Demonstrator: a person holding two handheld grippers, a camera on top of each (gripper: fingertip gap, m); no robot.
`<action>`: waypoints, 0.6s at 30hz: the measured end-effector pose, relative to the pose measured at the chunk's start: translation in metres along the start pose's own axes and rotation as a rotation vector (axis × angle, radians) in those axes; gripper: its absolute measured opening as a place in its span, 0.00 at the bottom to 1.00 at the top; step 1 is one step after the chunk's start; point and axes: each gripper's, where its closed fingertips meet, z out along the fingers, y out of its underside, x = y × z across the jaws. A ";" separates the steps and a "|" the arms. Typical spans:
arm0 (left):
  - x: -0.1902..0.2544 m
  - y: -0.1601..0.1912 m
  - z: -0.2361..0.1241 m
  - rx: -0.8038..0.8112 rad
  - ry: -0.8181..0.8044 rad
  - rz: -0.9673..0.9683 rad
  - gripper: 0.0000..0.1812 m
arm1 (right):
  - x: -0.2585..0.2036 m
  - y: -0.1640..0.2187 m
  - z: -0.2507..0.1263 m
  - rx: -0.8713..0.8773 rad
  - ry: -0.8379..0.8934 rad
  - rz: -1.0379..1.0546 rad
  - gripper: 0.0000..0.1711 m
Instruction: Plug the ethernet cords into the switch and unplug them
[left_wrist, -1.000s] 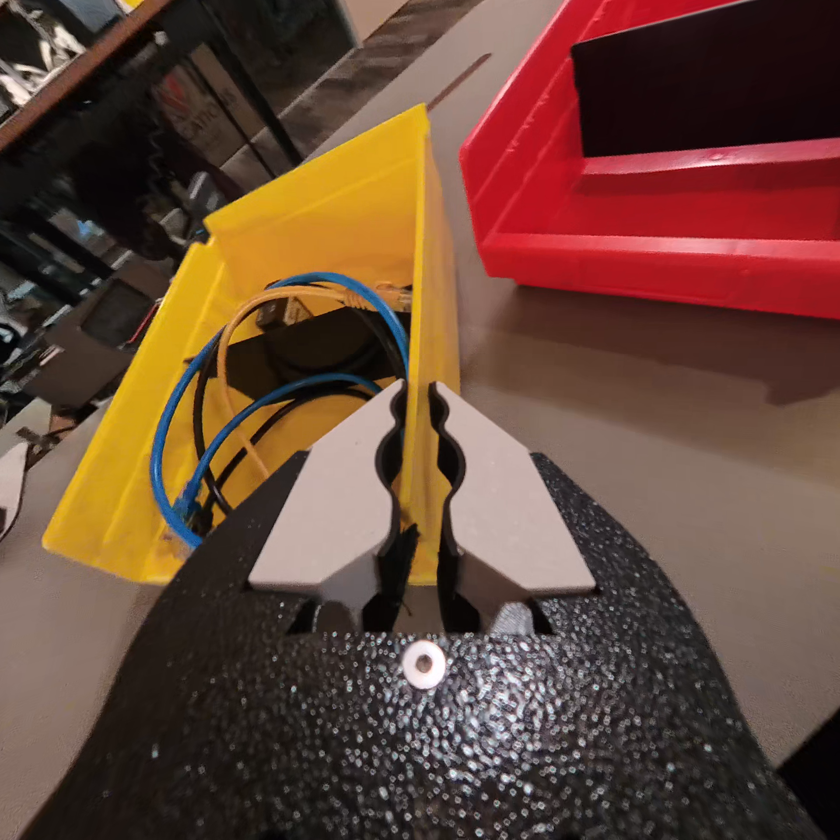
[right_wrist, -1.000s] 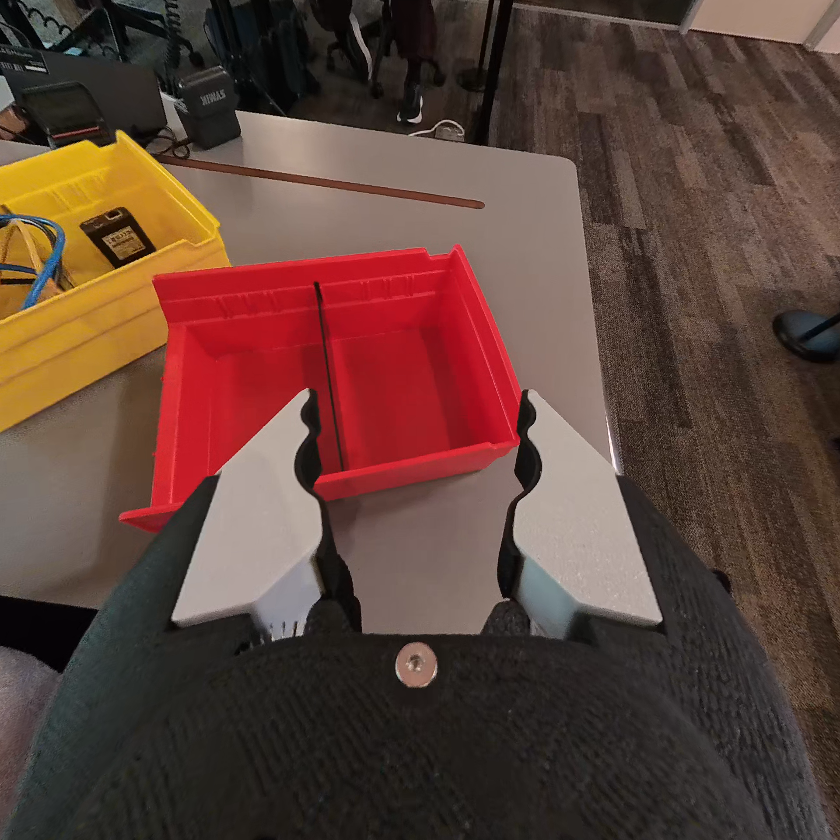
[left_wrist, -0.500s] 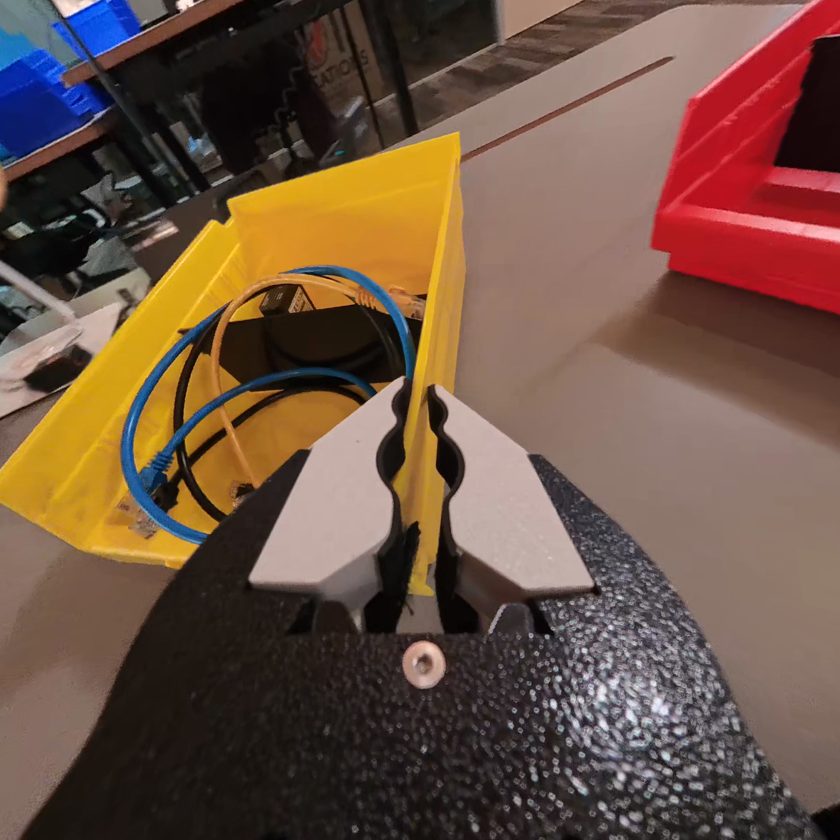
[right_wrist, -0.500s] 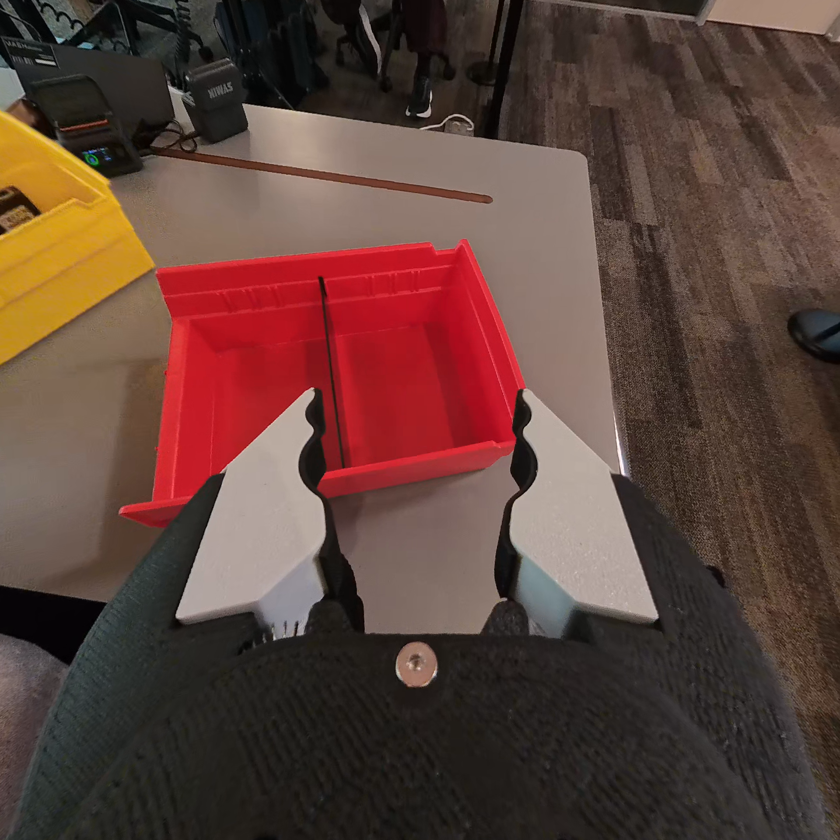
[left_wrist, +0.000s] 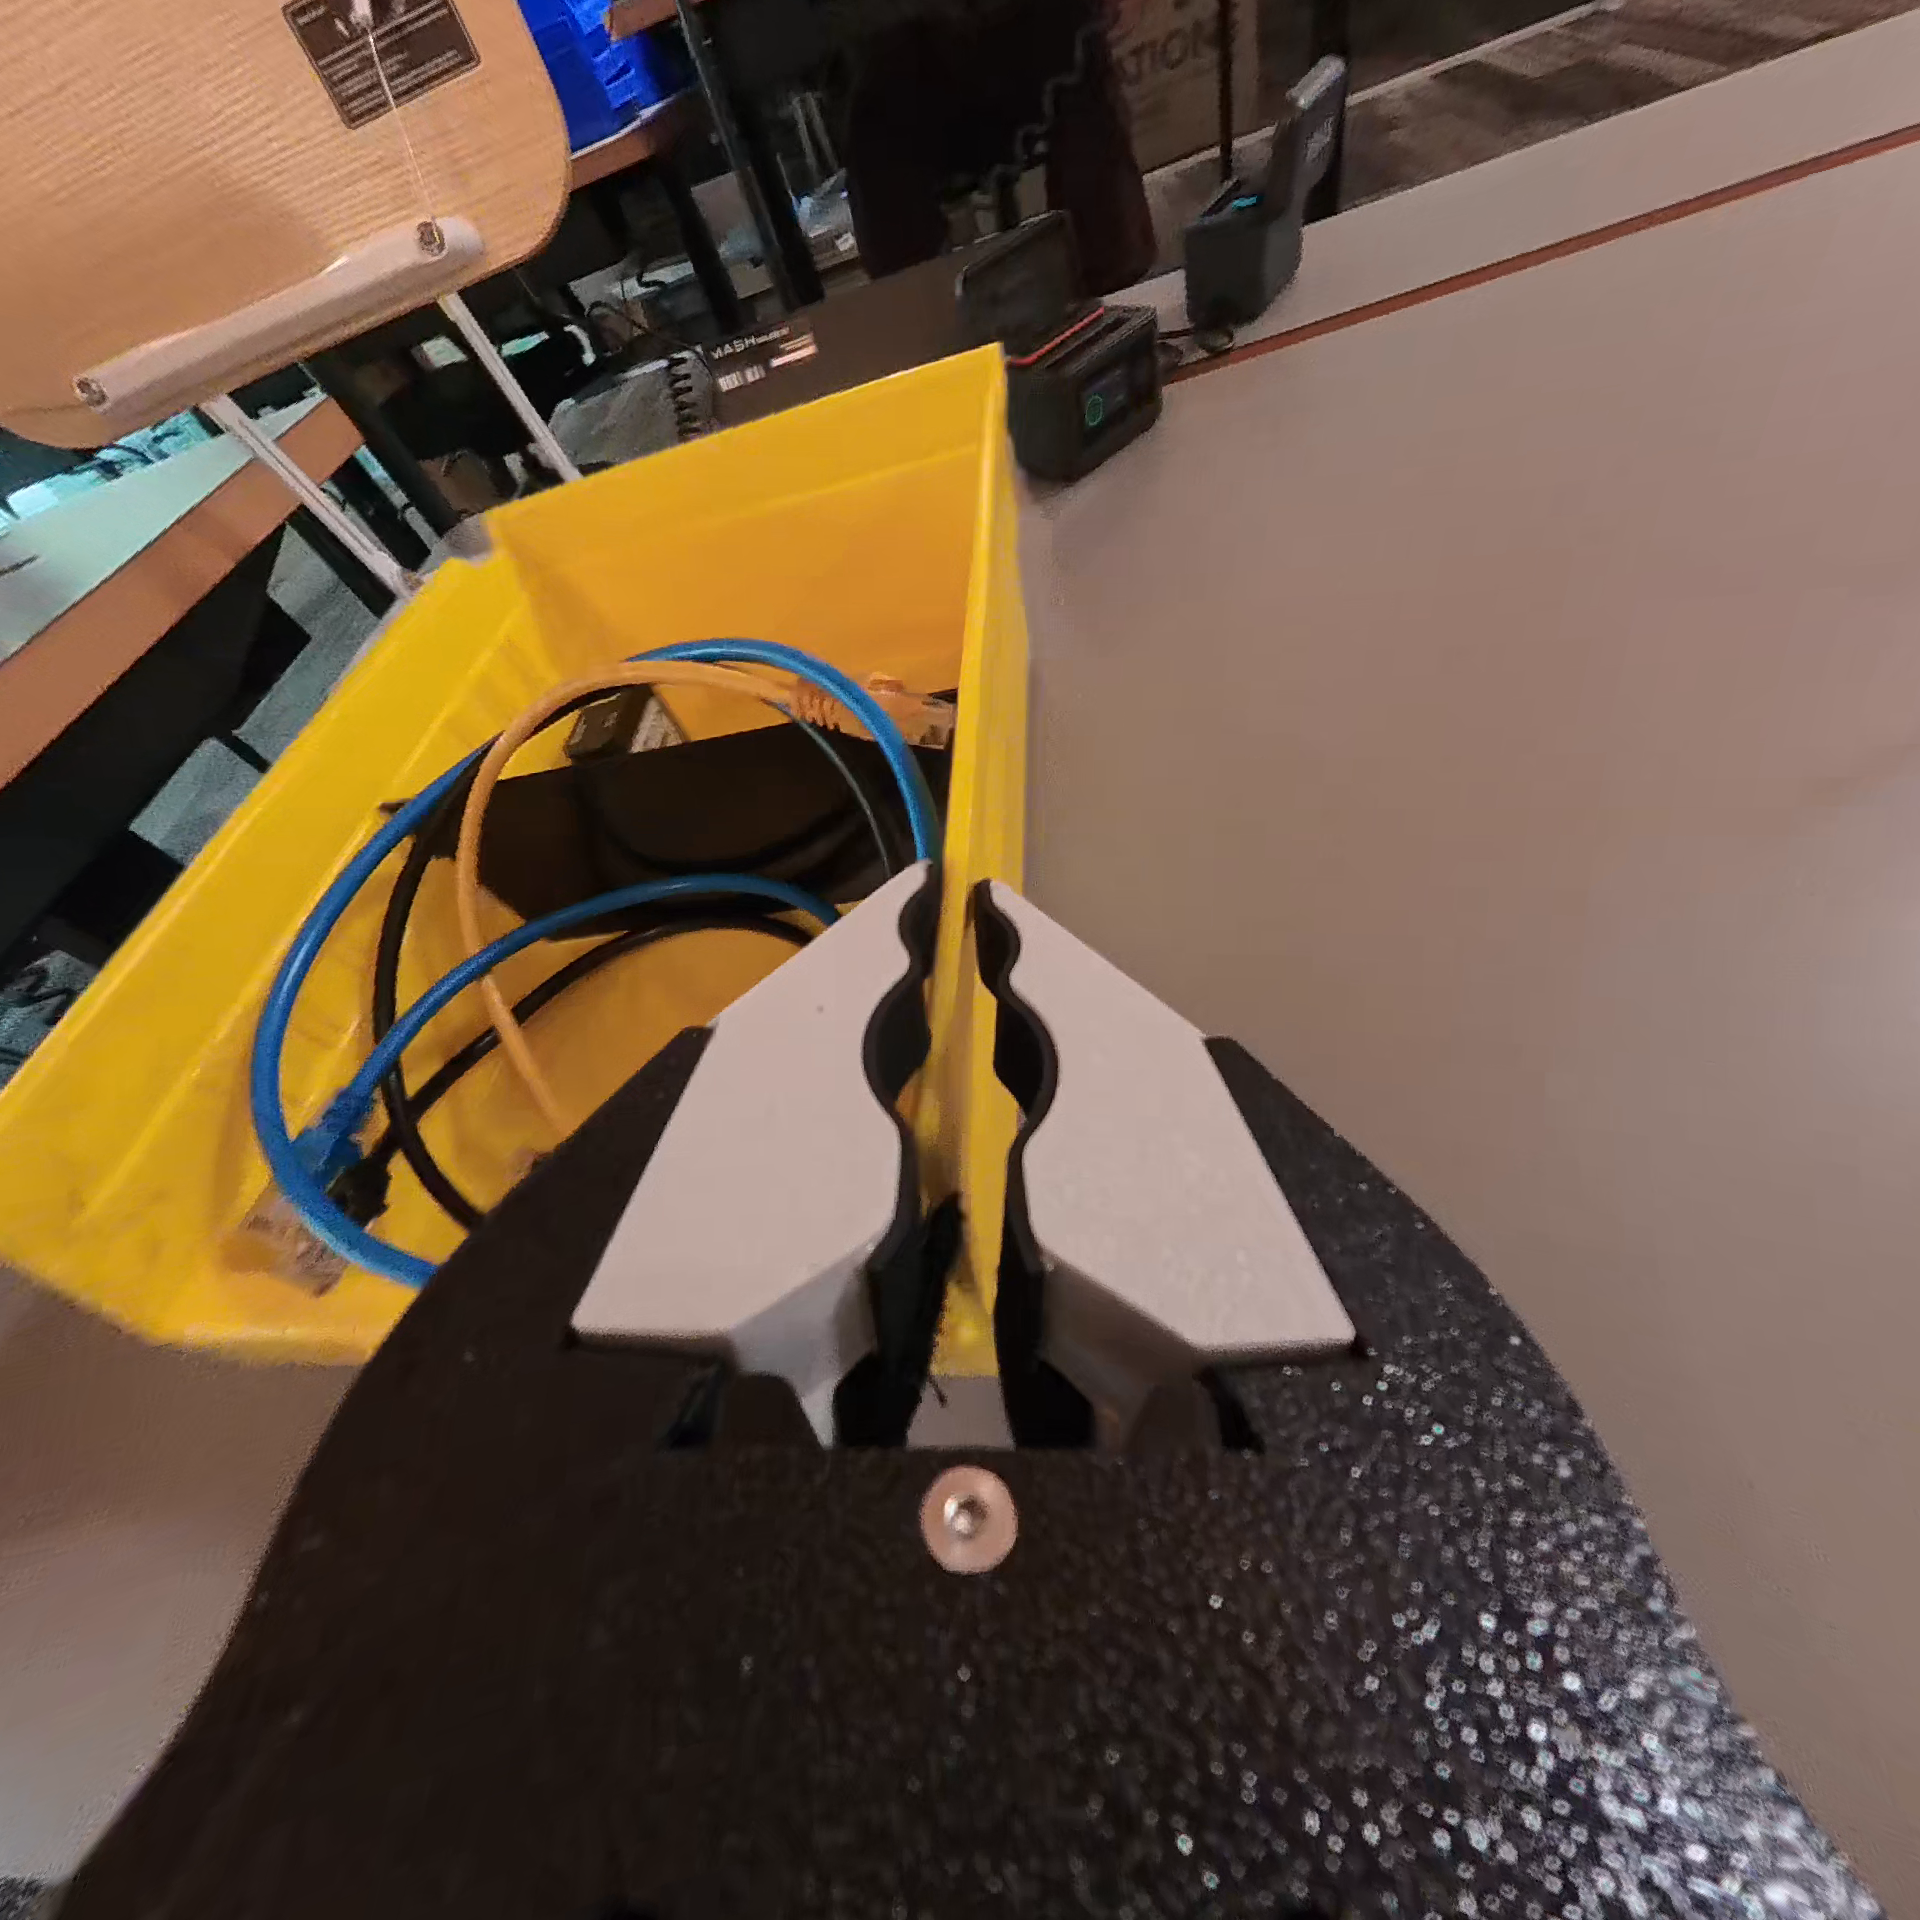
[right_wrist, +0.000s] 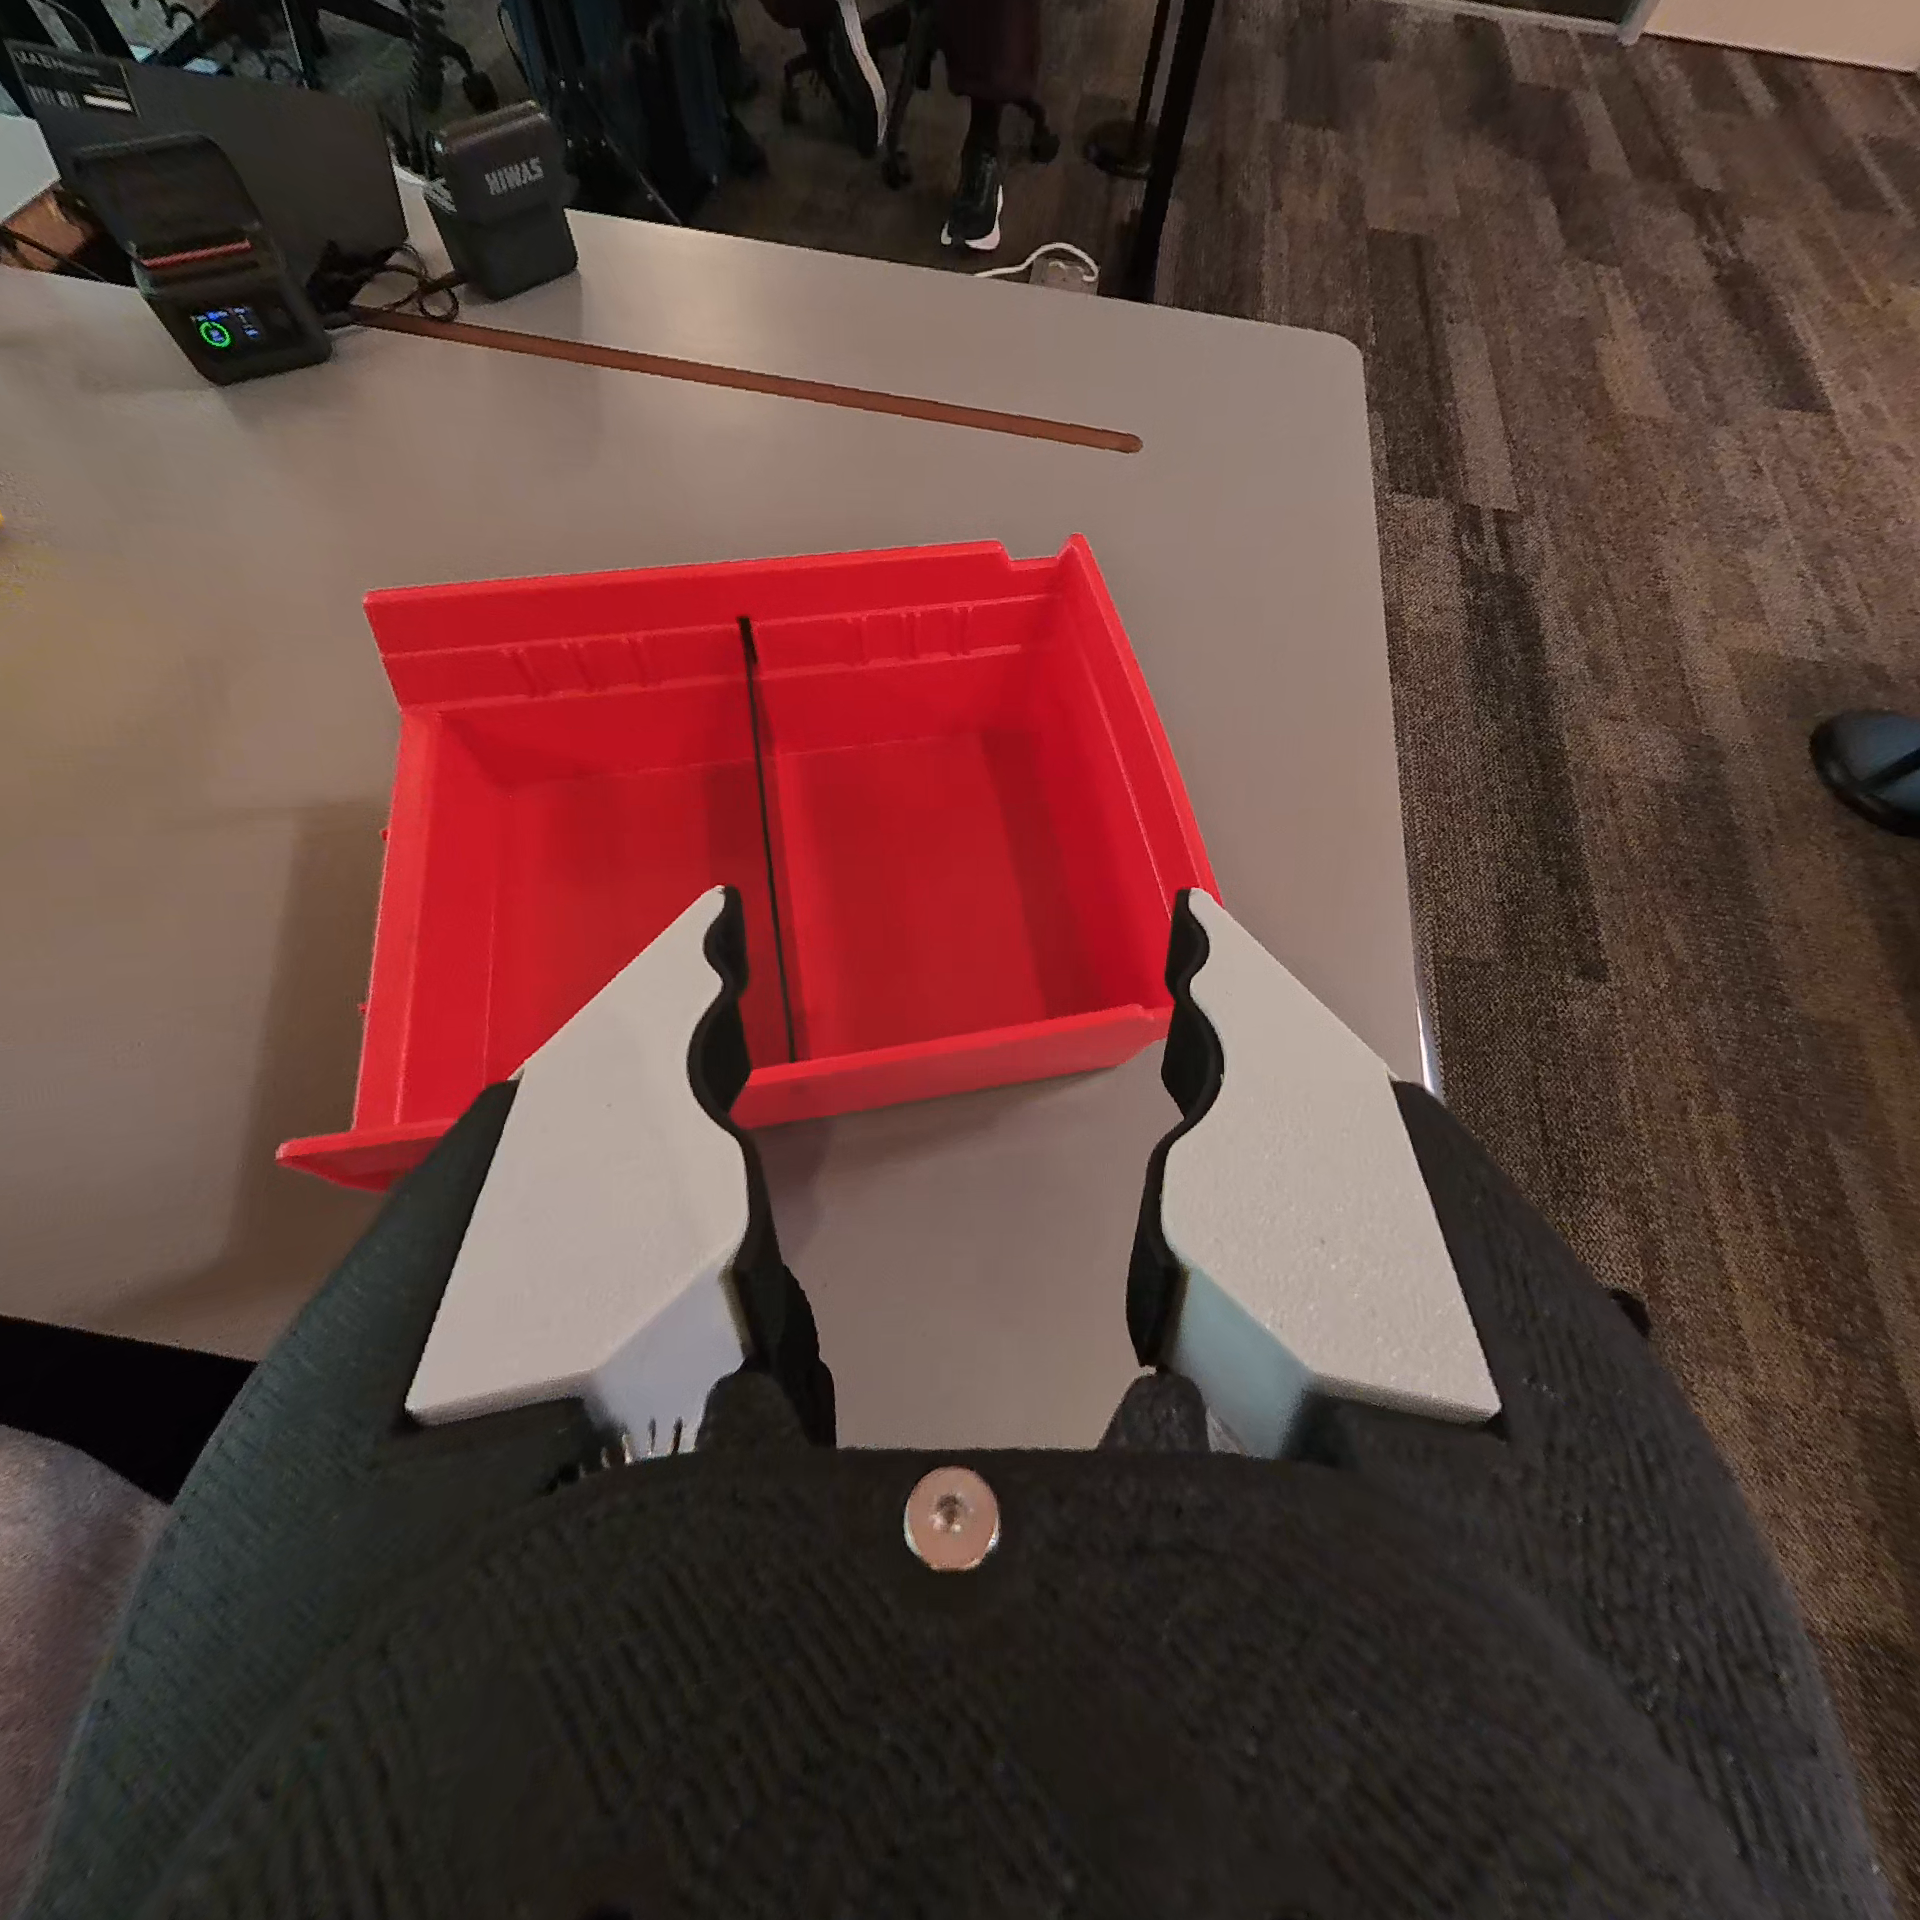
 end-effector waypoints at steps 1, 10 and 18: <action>0.002 0.000 0.001 0.005 0.011 -0.006 0.01 | 0.000 0.000 0.001 -0.001 0.000 0.002 0.47; -0.004 -0.014 -0.007 0.133 -0.061 -0.019 0.26 | -0.007 0.003 0.004 -0.028 -0.009 -0.028 0.47; 0.055 -0.092 -0.043 0.428 -0.002 0.216 0.52 | 0.002 0.011 0.005 -0.074 0.038 -0.025 0.47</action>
